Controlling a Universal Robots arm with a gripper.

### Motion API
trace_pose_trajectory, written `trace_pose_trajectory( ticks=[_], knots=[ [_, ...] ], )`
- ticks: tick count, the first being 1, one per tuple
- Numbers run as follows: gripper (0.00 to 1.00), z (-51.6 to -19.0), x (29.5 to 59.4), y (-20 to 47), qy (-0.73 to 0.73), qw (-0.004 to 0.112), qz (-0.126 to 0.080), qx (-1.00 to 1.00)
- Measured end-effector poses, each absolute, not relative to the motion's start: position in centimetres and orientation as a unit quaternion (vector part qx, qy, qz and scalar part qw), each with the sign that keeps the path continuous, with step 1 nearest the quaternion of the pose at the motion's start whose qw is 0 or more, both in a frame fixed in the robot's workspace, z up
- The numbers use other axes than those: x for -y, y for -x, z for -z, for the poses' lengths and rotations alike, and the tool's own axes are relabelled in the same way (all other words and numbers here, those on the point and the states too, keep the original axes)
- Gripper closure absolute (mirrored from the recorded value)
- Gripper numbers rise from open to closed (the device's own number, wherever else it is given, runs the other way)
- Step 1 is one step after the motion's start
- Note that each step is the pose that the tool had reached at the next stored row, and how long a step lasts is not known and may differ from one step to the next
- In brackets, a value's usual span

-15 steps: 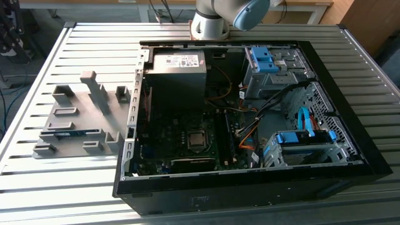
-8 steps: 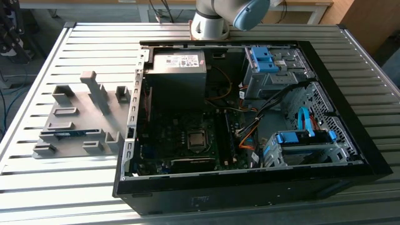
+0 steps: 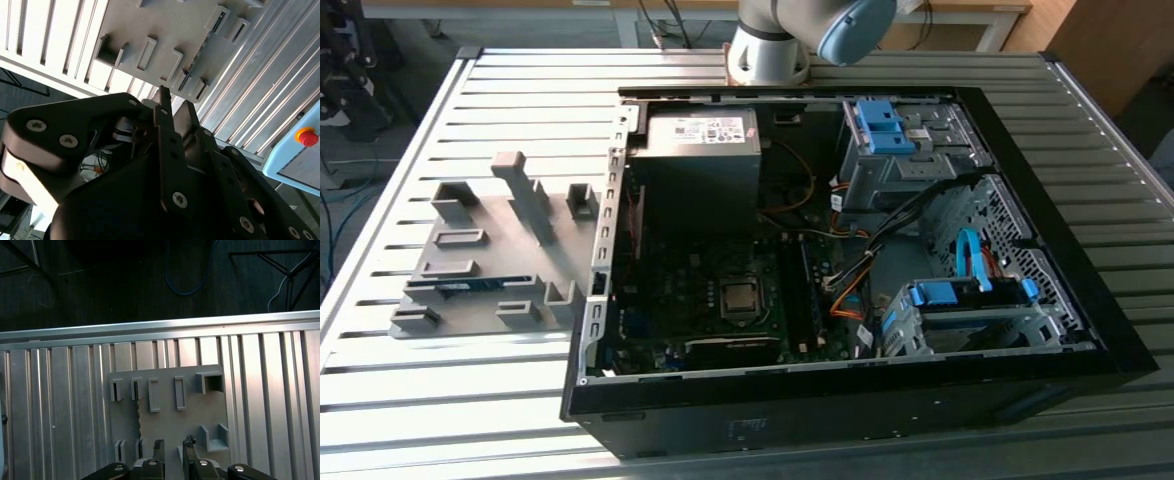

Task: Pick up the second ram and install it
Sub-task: 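Pick up the second ram and move it above second insertion slot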

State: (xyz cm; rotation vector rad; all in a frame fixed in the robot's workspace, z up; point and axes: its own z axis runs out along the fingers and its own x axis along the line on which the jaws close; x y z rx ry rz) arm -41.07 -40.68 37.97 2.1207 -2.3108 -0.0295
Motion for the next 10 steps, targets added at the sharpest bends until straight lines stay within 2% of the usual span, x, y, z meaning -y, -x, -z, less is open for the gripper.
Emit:
trace_pose_trajectory(
  ticks=[1,2,4,10],
  knots=[
    [0.71,-37.97,40.68,41.07,-0.676,0.003,0.009,0.737],
    [0.71,-37.98,40.68,41.07,-0.676,0.003,0.009,0.737],
    [0.59,-37.97,40.68,41.07,-0.676,0.003,0.009,0.737],
    [0.59,-37.92,40.68,41.07,-0.676,0.002,0.009,0.737]
  ],
)
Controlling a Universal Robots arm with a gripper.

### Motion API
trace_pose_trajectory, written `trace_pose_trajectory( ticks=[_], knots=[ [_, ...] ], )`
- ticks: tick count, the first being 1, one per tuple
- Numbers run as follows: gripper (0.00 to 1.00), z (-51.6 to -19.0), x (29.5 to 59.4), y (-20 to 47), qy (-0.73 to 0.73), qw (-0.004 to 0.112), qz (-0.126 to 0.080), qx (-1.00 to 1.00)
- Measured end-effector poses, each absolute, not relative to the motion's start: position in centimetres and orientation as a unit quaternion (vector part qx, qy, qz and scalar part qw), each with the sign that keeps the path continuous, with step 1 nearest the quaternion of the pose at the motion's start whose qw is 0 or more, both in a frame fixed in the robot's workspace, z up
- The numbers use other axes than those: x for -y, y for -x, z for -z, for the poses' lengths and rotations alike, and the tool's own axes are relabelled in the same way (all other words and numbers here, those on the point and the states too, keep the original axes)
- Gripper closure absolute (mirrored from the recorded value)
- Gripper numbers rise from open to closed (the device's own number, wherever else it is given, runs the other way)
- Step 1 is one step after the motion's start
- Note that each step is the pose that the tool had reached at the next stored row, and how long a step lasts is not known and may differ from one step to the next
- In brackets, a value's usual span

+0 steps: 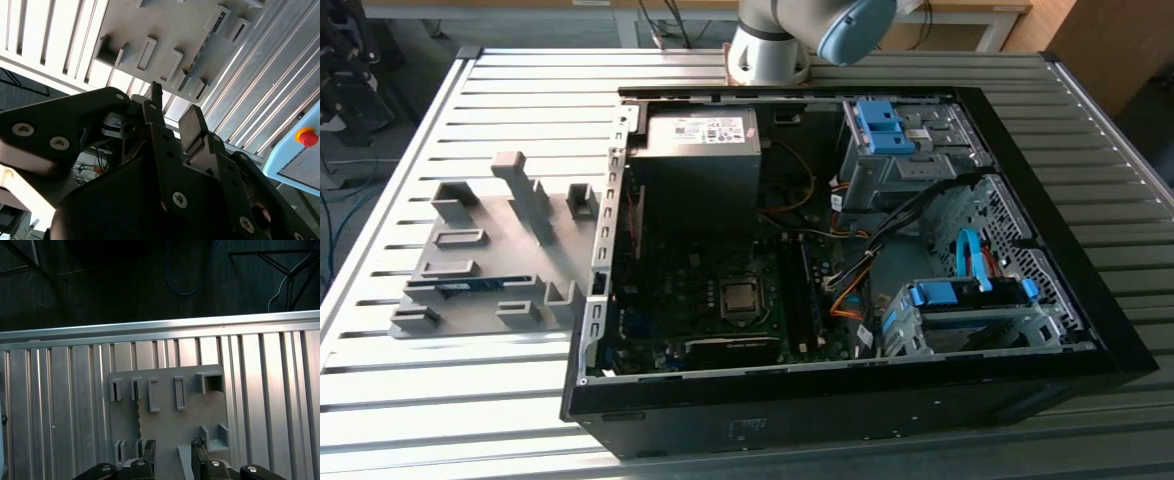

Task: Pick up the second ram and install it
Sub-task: 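Pick up the second ram and move it above second insertion slot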

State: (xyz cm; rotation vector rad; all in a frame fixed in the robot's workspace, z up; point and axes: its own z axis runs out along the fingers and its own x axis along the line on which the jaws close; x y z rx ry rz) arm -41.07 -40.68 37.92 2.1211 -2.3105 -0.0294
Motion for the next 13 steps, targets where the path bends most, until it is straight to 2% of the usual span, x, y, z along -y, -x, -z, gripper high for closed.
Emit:
trace_pose_trajectory(
  ticks=[13],
  knots=[
    [0.59,-36.6,41.6,41.1,-0.677,-0.002,0.008,0.736]
  ],
)
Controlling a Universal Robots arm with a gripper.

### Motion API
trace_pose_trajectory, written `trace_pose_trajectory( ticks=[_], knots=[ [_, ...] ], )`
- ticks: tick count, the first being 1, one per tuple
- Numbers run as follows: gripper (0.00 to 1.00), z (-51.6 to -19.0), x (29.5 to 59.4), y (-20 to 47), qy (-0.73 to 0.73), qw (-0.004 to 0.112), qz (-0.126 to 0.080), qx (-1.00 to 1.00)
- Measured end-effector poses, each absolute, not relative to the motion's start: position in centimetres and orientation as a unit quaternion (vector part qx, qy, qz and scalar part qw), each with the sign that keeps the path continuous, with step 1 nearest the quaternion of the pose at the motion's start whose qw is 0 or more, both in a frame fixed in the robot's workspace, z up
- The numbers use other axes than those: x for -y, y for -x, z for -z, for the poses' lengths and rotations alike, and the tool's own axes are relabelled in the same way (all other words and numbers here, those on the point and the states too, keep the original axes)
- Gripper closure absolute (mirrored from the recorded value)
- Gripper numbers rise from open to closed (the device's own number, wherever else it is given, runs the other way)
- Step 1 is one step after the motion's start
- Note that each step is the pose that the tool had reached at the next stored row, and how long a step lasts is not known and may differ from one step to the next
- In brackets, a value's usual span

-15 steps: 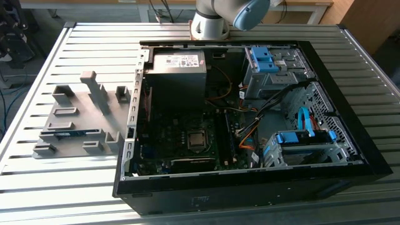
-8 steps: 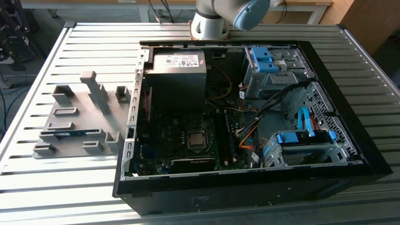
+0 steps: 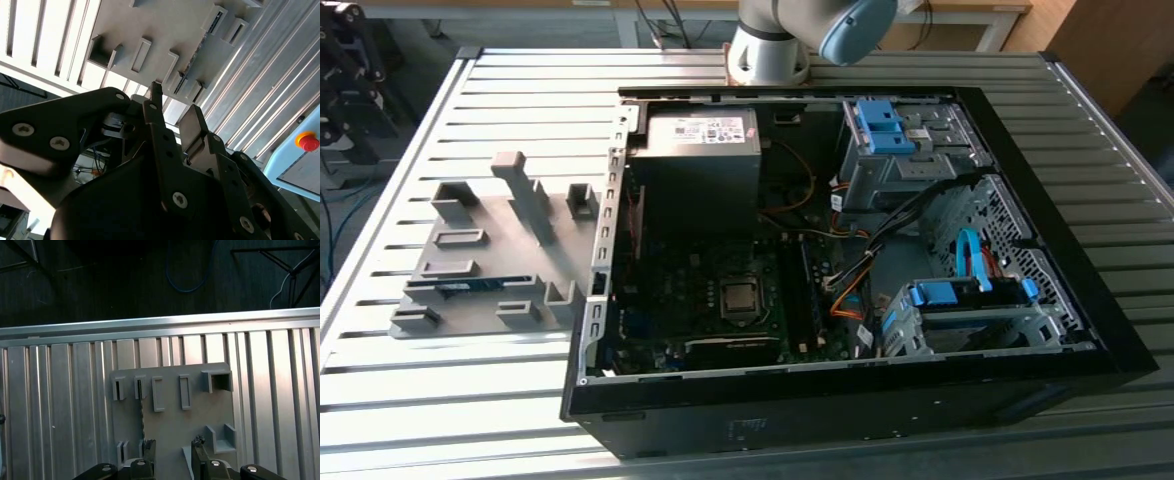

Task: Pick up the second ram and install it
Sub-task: 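Pick up the second ram and move it above second insertion slot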

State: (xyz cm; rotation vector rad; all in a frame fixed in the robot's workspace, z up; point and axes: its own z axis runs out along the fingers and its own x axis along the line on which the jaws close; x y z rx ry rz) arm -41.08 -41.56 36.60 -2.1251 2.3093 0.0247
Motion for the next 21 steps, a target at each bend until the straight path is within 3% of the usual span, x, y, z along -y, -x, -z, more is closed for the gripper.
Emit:
trace_pose_trajectory(
  ticks=[21],
  knots=[
    [0.59,-35.75,41.72,41.1,0.678,0.013,0.003,-0.735]
  ],
)
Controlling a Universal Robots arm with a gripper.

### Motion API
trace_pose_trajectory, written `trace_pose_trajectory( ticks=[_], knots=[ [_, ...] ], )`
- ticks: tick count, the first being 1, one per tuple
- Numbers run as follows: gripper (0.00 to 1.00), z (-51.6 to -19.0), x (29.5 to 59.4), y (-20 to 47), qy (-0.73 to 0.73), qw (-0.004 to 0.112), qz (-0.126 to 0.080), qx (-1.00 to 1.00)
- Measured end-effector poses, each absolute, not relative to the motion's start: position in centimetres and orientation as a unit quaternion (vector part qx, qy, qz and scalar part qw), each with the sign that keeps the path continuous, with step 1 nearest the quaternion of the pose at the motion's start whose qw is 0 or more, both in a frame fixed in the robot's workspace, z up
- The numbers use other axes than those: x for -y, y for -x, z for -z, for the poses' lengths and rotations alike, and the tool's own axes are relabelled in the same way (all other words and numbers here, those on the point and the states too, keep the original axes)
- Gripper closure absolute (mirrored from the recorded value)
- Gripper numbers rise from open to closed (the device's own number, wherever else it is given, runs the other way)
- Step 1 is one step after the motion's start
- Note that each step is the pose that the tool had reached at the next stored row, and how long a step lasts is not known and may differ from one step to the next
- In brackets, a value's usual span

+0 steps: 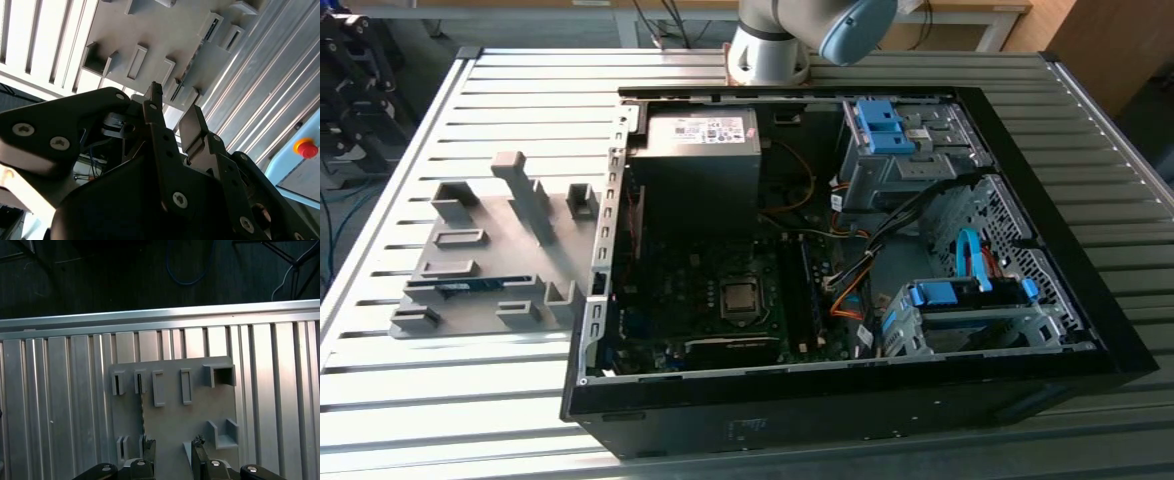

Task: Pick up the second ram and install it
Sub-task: 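Pick up the second ram and move it above second insertion slot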

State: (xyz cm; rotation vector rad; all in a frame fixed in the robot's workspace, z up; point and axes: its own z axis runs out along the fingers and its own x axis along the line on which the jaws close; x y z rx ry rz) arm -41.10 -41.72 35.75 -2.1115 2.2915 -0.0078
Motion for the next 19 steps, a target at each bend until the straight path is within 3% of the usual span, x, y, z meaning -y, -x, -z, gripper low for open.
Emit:
trace_pose_trajectory(
  ticks=[19],
  knots=[
    [0.59,-34.7,42.0,41.1,0.678,0.019,0.009,-0.735]
  ],
)
